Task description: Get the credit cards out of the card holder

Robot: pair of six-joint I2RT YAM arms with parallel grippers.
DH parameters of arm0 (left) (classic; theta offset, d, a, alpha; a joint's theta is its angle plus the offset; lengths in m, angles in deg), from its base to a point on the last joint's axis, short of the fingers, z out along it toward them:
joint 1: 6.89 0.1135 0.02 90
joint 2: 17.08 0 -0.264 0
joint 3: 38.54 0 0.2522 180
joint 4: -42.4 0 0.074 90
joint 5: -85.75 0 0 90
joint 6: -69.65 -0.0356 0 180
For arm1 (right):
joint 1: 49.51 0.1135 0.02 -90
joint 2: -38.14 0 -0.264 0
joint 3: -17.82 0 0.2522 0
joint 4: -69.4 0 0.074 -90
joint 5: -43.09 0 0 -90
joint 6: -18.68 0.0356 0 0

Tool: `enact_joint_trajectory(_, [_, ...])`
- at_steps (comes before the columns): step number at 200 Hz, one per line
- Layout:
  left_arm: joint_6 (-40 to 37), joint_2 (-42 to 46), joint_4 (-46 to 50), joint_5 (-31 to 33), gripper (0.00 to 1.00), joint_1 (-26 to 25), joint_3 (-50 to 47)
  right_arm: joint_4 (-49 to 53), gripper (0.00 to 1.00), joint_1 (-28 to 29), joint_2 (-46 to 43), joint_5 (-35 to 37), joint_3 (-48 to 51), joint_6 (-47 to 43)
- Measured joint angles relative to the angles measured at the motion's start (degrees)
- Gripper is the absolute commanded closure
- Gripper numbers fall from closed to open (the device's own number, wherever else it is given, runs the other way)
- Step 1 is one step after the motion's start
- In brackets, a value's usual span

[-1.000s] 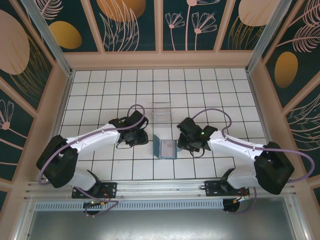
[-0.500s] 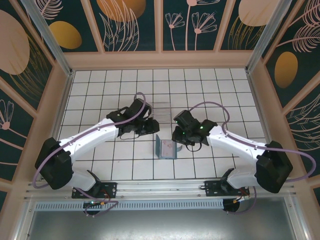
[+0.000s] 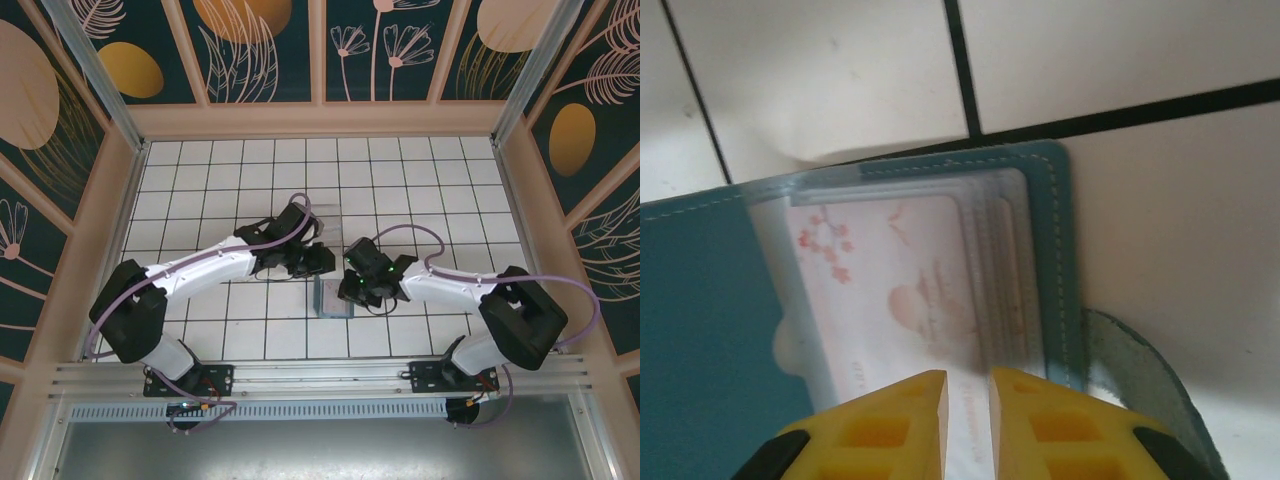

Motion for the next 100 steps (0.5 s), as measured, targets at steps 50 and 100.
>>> enact_joint_trajectory(50, [-0.2,-1.0,0.2,0.8,0.75,-0.1,-1.8,-1.6,0.82,-0.2,0.0,0.0,1.2,1.2])
enact_joint_trajectory(100, [-0.8,-1.0,2.2,3.9,0.76,-0.1,-5.4,-2.9,0.8,-0.3,0.0,-0.3,1.2,1.6])
